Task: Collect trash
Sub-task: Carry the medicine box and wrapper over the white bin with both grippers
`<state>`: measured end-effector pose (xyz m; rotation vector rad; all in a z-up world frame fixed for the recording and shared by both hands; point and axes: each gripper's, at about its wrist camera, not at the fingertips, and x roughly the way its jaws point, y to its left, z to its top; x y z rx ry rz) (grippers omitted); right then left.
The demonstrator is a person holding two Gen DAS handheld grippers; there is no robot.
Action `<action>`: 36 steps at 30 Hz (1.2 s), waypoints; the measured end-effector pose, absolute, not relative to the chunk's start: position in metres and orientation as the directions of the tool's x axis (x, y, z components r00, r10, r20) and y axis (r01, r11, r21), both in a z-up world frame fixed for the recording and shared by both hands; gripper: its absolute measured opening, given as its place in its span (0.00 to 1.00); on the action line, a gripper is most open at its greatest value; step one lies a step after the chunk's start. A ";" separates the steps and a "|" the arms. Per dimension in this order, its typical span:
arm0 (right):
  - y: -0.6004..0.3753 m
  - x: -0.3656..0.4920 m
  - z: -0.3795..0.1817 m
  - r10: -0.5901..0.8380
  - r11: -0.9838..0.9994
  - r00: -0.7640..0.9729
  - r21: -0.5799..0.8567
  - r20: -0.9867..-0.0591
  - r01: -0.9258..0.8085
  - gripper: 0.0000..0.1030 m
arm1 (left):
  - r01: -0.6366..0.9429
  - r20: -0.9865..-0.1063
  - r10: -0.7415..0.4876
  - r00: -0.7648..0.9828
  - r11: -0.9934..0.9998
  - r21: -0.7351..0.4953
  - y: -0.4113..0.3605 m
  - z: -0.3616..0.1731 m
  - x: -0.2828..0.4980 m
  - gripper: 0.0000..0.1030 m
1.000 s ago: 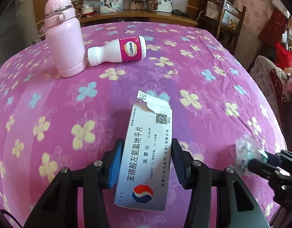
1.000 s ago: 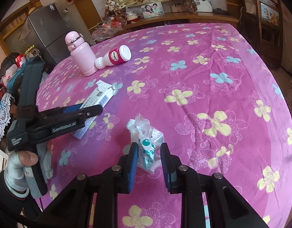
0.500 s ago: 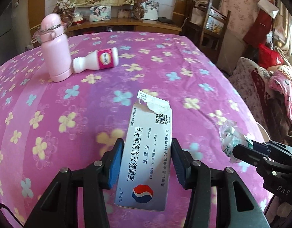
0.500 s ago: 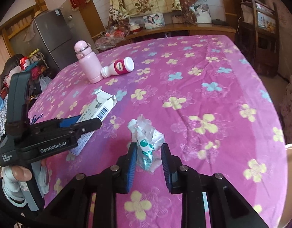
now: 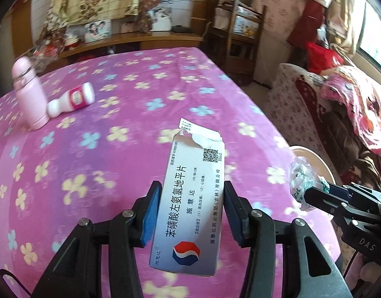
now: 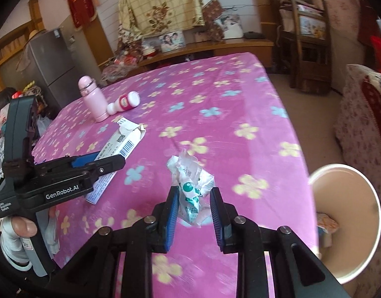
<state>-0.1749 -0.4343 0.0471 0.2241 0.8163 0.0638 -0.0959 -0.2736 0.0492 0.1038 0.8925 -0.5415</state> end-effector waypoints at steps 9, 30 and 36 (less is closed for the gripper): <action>-0.501 -0.219 0.048 0.070 0.956 0.706 0.250 -0.705 0.155 0.28 | 0.588 -0.757 -0.460 0.464 0.799 -0.125 -0.345 0.057 -0.124 0.49; -0.612 -0.268 0.017 -0.065 0.887 0.661 0.260 -0.748 0.382 0.28 | 0.722 -0.790 -0.529 0.310 0.672 -0.166 -0.477 0.037 -0.152 0.50; -0.635 -0.269 0.001 -0.077 0.861 0.638 0.271 -0.767 0.430 0.28 | 0.733 -0.801 -0.538 0.264 0.651 -0.196 -0.501 0.028 -0.154 0.50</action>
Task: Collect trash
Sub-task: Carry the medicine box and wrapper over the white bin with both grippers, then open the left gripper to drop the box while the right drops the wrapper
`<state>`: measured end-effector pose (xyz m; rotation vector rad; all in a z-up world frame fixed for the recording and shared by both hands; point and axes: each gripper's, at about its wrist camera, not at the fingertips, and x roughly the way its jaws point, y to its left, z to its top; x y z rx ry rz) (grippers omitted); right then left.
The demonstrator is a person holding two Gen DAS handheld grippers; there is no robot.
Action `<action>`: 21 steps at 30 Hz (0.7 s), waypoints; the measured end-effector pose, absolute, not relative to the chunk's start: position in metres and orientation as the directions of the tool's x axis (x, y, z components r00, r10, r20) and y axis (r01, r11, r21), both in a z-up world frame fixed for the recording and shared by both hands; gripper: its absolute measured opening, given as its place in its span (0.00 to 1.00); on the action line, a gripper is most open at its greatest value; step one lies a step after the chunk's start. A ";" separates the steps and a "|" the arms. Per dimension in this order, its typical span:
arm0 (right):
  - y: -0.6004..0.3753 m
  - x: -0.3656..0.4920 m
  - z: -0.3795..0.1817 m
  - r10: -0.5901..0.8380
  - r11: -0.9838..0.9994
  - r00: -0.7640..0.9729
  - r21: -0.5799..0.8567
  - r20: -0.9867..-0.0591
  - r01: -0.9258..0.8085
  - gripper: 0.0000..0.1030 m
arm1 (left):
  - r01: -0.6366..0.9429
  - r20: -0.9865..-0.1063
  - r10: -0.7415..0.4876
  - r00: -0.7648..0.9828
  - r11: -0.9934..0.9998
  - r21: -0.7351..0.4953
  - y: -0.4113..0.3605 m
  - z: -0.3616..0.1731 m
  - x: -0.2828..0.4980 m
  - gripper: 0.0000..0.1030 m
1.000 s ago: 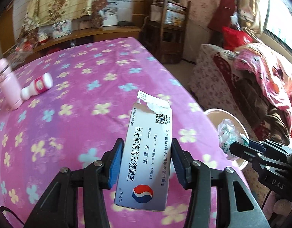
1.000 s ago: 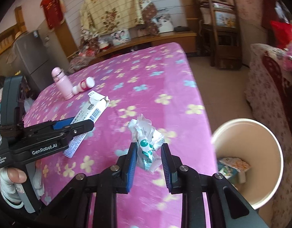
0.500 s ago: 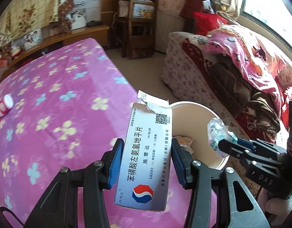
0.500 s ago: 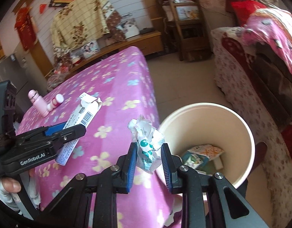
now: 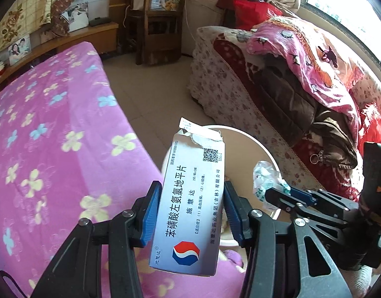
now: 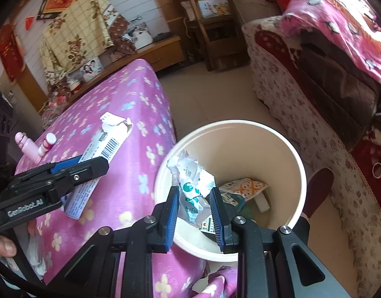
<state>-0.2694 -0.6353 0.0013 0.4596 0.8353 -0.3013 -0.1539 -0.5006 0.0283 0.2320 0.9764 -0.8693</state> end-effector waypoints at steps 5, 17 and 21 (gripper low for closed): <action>-0.652 -0.271 -0.010 -0.084 0.839 0.624 0.283 -0.777 0.465 0.28 | 0.733 -0.812 -0.538 0.225 0.643 -0.222 -0.514 0.019 -0.153 0.50; -0.662 -0.271 -0.024 -0.084 0.820 0.620 0.299 -0.780 0.488 0.75 | 0.719 -0.813 -0.544 0.210 0.649 -0.249 -0.514 0.011 -0.147 0.61; -0.661 -0.273 -0.024 -0.079 0.817 0.625 0.309 -0.777 0.487 0.75 | 0.710 -0.813 -0.539 0.220 0.660 -0.246 -0.509 0.012 -0.144 0.61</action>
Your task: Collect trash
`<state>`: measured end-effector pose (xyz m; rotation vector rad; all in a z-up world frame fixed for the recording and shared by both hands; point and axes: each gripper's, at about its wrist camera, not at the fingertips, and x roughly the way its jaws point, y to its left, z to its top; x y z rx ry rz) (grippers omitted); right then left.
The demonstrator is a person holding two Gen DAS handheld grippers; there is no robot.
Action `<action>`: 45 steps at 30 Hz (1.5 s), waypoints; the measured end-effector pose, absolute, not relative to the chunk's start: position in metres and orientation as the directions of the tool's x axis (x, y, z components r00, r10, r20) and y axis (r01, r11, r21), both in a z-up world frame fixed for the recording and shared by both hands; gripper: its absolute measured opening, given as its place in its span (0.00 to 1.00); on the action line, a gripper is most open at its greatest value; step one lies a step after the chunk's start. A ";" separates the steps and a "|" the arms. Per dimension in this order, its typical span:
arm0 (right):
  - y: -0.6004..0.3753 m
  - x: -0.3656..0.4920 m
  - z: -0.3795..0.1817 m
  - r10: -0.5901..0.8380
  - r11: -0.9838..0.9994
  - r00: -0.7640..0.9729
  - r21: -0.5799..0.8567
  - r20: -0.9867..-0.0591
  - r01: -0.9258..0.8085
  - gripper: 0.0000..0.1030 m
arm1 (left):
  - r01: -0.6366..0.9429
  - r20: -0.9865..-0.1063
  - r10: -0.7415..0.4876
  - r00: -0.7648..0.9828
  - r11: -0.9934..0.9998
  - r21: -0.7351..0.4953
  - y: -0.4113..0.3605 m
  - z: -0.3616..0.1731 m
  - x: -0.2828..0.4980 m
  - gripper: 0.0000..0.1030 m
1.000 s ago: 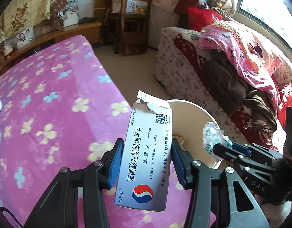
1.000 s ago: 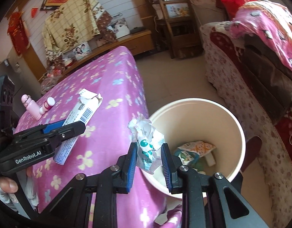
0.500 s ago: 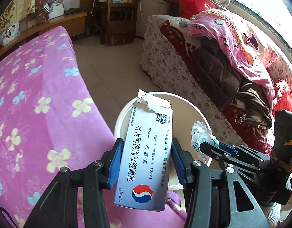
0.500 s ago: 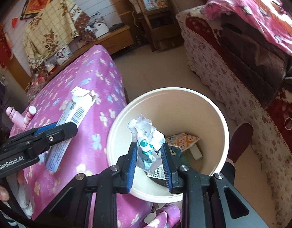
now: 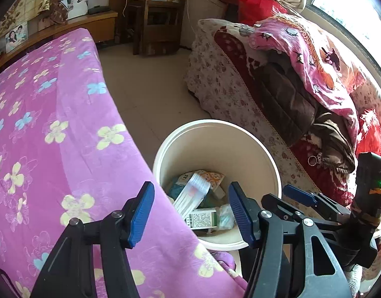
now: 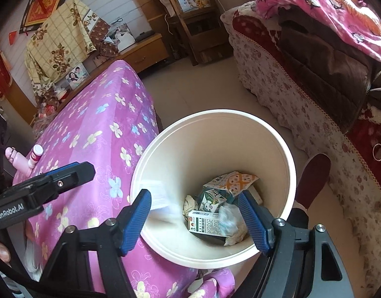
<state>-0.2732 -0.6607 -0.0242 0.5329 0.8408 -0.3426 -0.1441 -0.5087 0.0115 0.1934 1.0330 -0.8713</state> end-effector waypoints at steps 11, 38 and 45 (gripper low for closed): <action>-0.636 -0.281 -0.011 -0.159 0.830 0.617 0.234 -0.771 0.506 0.75 | 0.703 -0.801 -0.527 0.284 0.682 -0.200 -0.488 0.020 -0.153 0.61; -0.528 -0.329 0.115 -0.399 0.835 0.720 0.099 -0.567 0.541 0.75 | 0.615 -0.501 -0.577 0.645 0.781 -0.107 -0.340 0.121 -0.219 0.74; -0.504 -0.341 0.134 -0.425 0.840 0.741 0.078 -0.520 0.537 0.75 | 0.593 -0.455 -0.567 0.686 0.799 -0.101 -0.319 0.134 -0.231 0.74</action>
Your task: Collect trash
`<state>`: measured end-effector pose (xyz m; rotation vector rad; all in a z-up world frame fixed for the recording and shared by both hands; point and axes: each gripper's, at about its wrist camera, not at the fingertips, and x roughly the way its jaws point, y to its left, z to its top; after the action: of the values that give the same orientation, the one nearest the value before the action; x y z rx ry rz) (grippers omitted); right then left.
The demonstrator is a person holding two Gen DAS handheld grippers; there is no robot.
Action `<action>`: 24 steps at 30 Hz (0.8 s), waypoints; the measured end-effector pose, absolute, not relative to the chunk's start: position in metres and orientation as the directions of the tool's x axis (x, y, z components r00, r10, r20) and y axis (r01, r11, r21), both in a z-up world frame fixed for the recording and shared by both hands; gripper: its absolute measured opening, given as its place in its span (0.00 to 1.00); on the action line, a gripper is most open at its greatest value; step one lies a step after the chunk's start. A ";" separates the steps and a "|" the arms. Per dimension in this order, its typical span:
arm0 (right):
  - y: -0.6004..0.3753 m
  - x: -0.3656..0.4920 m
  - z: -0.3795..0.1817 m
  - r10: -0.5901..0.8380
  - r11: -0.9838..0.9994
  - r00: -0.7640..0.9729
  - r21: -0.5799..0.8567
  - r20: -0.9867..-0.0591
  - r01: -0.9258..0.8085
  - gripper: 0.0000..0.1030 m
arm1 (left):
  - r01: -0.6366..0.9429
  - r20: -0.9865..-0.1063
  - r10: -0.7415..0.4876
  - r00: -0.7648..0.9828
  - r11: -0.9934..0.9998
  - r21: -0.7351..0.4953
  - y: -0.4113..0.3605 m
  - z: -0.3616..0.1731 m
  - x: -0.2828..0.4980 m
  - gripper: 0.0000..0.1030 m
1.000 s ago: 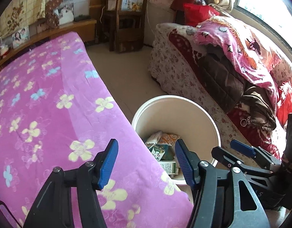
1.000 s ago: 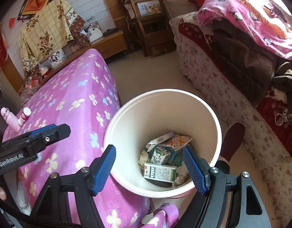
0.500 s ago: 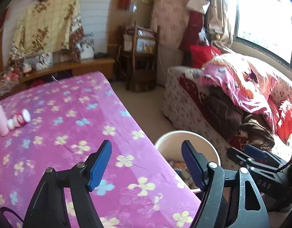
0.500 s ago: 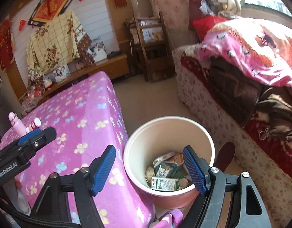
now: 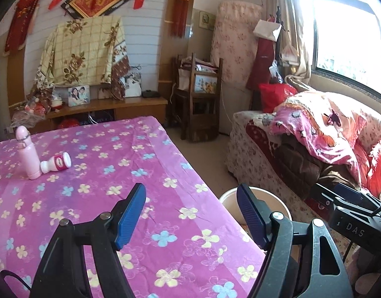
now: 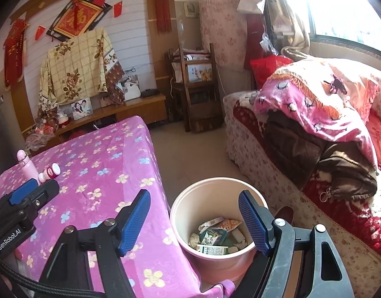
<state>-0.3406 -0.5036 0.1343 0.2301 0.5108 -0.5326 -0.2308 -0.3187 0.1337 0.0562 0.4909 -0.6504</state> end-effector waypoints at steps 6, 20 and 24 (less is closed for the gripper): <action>-0.490 -0.348 0.147 -0.434 0.846 0.758 0.069 -0.487 0.529 0.75 | 0.587 -0.419 -0.561 0.714 0.806 -0.078 -0.311 0.145 -0.240 0.74; -0.485 -0.359 0.158 -0.451 0.844 0.766 0.061 -0.458 0.533 0.75 | 0.580 -0.372 -0.555 0.744 0.813 -0.053 -0.309 0.154 -0.253 0.74; -0.486 -0.360 0.160 -0.453 0.844 0.768 0.060 -0.453 0.533 0.75 | 0.577 -0.364 -0.556 0.747 0.814 -0.060 -0.308 0.157 -0.252 0.74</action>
<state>-0.3597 -0.4859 0.1595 0.1898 0.4417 -0.5390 -0.2523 -0.3075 0.1567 0.0573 0.3800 -0.6203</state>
